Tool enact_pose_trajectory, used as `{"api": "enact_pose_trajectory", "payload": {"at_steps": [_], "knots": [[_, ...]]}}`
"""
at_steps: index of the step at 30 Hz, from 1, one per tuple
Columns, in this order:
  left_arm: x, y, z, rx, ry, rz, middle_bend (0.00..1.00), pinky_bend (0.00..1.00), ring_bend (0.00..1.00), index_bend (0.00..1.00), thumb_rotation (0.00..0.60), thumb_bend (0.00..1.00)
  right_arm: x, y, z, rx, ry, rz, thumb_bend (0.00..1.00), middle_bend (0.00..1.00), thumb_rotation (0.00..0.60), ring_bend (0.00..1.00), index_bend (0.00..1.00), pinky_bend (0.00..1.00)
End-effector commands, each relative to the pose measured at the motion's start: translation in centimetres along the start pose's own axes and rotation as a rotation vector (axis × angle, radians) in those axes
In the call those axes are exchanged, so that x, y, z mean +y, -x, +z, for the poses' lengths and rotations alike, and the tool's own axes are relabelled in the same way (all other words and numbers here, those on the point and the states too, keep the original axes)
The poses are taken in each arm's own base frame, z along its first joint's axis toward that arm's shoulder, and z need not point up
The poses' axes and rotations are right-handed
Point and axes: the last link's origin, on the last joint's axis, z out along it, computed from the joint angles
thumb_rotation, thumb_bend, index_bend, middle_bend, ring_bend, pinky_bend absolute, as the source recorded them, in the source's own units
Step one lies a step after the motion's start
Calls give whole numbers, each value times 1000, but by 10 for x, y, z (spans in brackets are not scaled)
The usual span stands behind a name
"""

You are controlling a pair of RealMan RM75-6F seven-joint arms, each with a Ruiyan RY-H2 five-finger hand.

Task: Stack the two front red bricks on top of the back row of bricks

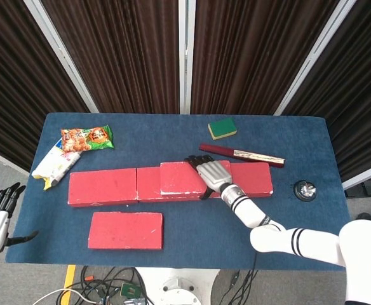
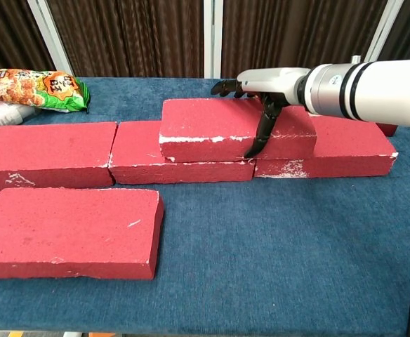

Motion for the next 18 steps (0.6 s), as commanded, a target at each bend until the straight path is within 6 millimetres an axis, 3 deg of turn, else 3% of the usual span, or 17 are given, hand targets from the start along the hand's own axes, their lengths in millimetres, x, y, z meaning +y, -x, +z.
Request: {"api": "enact_pose_trajectory", "payload": {"at_steps": [1, 7, 11, 18], "knots": [[4, 1, -2, -6, 13, -9, 0, 0, 0, 36, 600, 0, 0, -12, -11, 47, -16, 30, 0, 0, 600, 0, 0, 0], [16, 2, -4, -30, 49, -29, 0, 0, 0, 36, 600, 0, 0, -35, -42, 116, -56, 66, 0, 0, 600, 0, 0, 0], [30, 13, -5, -104, 91, -10, 0, 0, 0, 35, 600, 0, 5, -49, -67, 188, -70, 71, 0, 0, 600, 0, 0, 0], [71, 42, 0, -264, 182, -6, 0, 0, 0, 26, 600, 0, 29, -67, -104, 284, -44, 88, 0, 0, 600, 0, 0, 0]]}}
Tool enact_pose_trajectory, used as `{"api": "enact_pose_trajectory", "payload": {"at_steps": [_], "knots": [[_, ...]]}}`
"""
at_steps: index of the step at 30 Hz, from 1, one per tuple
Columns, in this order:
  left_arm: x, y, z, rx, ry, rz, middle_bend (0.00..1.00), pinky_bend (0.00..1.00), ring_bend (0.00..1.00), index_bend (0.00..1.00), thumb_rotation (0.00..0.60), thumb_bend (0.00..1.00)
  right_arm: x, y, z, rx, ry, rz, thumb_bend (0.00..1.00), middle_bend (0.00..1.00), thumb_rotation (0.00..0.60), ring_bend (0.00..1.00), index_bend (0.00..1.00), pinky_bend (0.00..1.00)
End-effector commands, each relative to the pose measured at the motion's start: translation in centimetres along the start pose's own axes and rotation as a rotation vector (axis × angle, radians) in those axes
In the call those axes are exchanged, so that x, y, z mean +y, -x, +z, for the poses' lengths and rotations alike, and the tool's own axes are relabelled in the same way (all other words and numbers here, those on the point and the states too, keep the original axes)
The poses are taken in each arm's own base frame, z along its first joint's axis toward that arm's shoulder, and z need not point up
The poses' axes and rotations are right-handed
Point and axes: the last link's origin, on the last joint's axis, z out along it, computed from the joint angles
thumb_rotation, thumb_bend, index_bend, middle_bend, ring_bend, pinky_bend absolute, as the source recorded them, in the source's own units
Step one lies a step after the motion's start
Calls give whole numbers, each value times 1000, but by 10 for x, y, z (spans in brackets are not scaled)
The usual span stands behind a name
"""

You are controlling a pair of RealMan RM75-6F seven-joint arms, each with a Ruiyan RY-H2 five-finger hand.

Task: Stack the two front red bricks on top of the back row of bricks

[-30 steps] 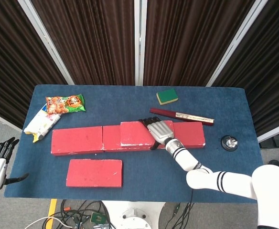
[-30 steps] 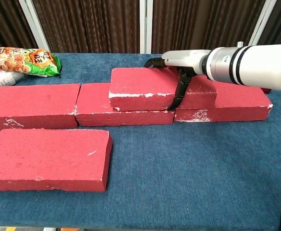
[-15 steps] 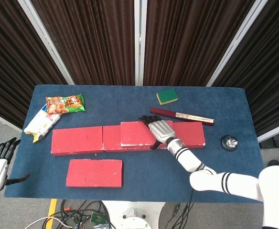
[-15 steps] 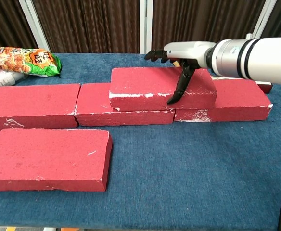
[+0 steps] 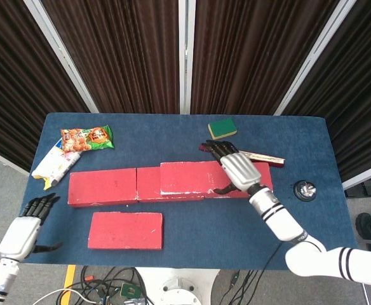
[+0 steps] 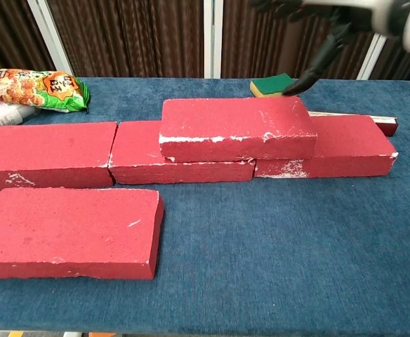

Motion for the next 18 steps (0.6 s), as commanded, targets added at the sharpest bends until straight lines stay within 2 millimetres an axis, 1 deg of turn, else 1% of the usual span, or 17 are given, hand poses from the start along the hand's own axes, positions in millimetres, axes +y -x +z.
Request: {"api": "enact_pose_trajectory", "payload": {"at_steps": [1, 5, 9, 14, 17, 18], "knots": [[27, 16, 9, -82, 73, -3, 0, 0, 0, 26, 600, 0, 11, -13, -13, 37, 20, 15, 0, 0, 600, 0, 0, 0], [55, 32, 20, -166, 158, 7, 0, 0, 0, 24, 600, 0, 25, -25, -23, 66, 48, 28, 0, 0, 600, 0, 0, 0], [78, 46, 32, -250, 202, -1, 0, 0, 0, 13, 600, 0, 35, -34, -31, 87, 67, 38, 0, 0, 600, 0, 0, 0], [103, 51, 44, -246, 223, 12, 0, 0, 0, 9, 600, 0, 45, -40, -41, 108, 83, 52, 0, 0, 600, 0, 0, 0], [115, 59, 48, -259, 223, 14, 0, 0, 0, 8, 600, 0, 48, -42, -45, 117, 88, 60, 0, 0, 600, 0, 0, 0], [121, 64, 51, -269, 222, 18, 0, 0, 0, 7, 600, 0, 50, -43, -46, 119, 89, 62, 0, 0, 600, 0, 0, 0]]}}
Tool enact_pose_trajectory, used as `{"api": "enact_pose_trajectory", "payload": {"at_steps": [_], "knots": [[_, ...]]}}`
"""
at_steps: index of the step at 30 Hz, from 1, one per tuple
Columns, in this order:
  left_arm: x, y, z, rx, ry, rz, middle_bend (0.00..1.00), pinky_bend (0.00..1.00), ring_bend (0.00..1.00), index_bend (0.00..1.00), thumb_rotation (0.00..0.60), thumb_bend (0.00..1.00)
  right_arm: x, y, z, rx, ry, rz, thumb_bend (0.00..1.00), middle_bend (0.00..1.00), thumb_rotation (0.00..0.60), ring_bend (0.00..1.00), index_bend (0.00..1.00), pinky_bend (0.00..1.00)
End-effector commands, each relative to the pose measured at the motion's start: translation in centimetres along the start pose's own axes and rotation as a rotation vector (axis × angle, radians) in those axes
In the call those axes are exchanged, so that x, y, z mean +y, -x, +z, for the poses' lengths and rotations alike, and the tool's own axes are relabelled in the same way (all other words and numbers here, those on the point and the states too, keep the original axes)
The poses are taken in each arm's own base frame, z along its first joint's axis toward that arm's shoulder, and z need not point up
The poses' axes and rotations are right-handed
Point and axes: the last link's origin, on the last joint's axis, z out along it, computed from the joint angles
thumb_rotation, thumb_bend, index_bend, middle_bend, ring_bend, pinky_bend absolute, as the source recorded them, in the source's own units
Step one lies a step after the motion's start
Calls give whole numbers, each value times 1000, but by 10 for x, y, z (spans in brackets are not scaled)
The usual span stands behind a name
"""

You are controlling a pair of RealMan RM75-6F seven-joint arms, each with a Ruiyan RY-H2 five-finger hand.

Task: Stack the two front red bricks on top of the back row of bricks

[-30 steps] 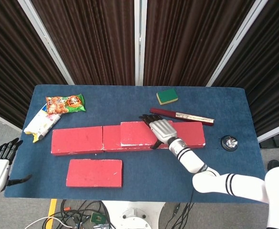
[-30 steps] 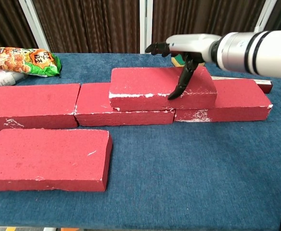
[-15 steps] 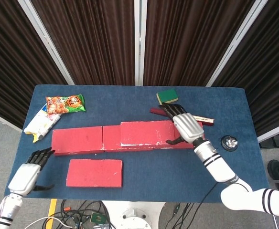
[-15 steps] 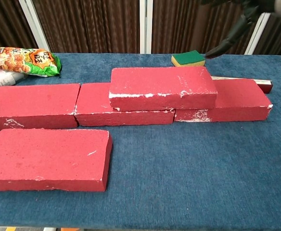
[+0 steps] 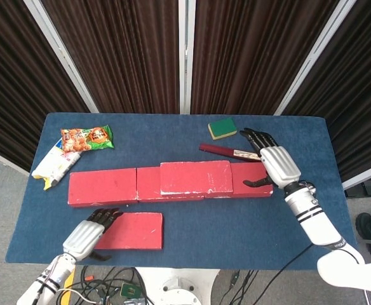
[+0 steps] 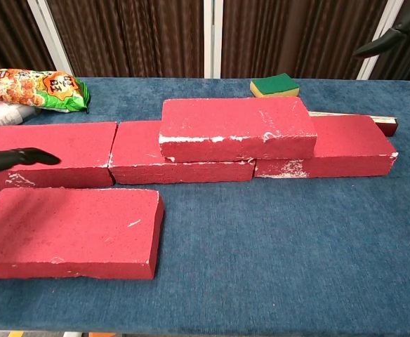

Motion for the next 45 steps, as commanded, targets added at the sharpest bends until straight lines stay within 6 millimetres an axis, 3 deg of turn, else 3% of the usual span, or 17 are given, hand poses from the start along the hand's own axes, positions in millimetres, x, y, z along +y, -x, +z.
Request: {"api": "enact_pose_trajectory", "payload": {"at_steps": [1, 6, 11, 38, 41, 45], "knots": [[25, 11, 19, -34, 19, -1, 0, 0, 0, 5, 600, 0, 4, -3, -3, 8, 5, 3, 0, 0, 600, 0, 0, 0], [43, 16, 31, -50, 4, 48, 0, 0, 0, 0, 600, 0, 9, -4, -8, 18, 9, 12, 0, 0, 600, 0, 0, 0], [46, 14, 39, -25, -39, 63, 0, 0, 0, 0, 600, 0, 14, -4, -11, 20, 18, 21, 0, 0, 600, 0, 0, 0], [21, 29, 59, -119, -133, 17, 0, 0, 0, 0, 600, 0, 28, 0, -10, 28, 44, 36, 0, 0, 600, 0, 0, 0], [21, 28, 59, -122, -135, 16, 11, 0, 24, 0, 600, 0, 29, 1, -10, 27, 50, 31, 0, 0, 600, 0, 0, 0], [21, 27, 60, -107, -138, 15, 115, 66, 141, 1, 600, 42, 31, 3, -9, 27, 60, 32, 0, 0, 600, 0, 0, 0]]}}
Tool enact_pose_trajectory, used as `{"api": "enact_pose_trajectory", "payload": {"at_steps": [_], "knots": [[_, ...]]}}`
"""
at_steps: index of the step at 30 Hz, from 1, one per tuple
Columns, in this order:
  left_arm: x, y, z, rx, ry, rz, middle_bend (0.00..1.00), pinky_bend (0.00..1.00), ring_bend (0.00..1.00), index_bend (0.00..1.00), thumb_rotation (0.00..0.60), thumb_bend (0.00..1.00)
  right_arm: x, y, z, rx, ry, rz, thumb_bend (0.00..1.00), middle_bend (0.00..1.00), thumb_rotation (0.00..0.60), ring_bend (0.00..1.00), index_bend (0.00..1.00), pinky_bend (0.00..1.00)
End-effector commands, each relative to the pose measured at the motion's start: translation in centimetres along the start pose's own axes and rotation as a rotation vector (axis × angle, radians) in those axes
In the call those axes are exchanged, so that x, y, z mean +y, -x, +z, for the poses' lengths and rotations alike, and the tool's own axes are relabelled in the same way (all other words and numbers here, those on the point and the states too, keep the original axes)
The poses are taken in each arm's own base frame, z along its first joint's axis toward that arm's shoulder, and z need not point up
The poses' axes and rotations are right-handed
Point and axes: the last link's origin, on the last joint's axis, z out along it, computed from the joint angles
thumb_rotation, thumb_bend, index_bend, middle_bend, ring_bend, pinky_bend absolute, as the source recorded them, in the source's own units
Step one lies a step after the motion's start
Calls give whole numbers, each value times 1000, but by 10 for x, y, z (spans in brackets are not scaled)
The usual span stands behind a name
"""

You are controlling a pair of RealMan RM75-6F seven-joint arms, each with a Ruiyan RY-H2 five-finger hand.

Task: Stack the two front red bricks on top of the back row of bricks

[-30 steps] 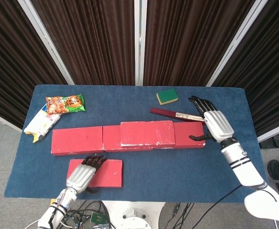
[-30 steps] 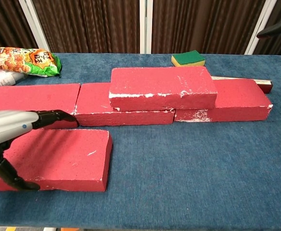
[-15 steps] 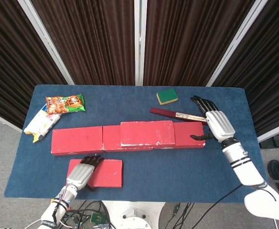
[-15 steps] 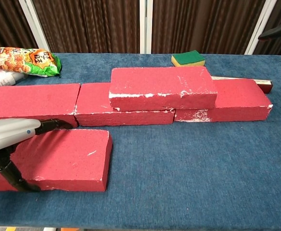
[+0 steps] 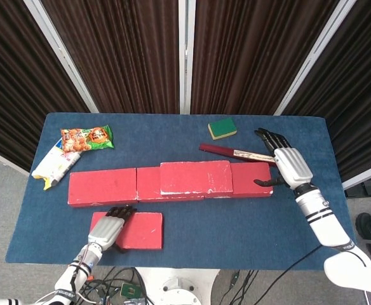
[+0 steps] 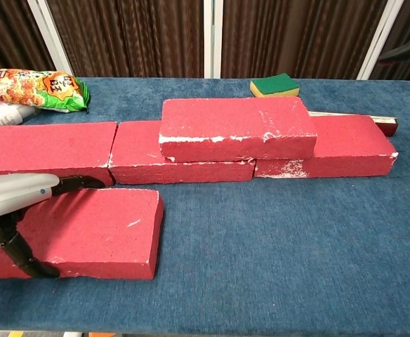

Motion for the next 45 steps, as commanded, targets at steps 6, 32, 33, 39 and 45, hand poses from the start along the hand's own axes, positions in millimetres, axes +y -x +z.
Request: {"api": "enact_pose_trajectory", "payload": {"at_steps": [6, 32, 33, 39, 45], "knots": [[-1, 0, 1, 4, -2, -3, 143, 187, 219, 7, 600, 88, 2, 1, -1, -8, 12, 32, 0, 0, 600, 0, 0, 0], [-42, -97, -36, 218, -45, 66, 147, 178, 224, 8, 600, 88, 15, -12, -14, 19, 40, 34, 0, 0, 600, 0, 0, 0], [-45, -101, -34, 213, -45, 63, 147, 177, 224, 9, 600, 89, 14, -13, -14, 20, 37, 34, 0, 0, 600, 0, 0, 0], [-60, -120, -8, 163, -31, 16, 147, 175, 224, 9, 600, 88, 9, -15, -22, 40, 12, 23, 0, 0, 600, 0, 0, 0], [-64, -130, 21, 132, -8, 5, 147, 175, 224, 9, 600, 88, 8, -20, -31, 64, 4, 13, 0, 0, 600, 0, 0, 0]]}}
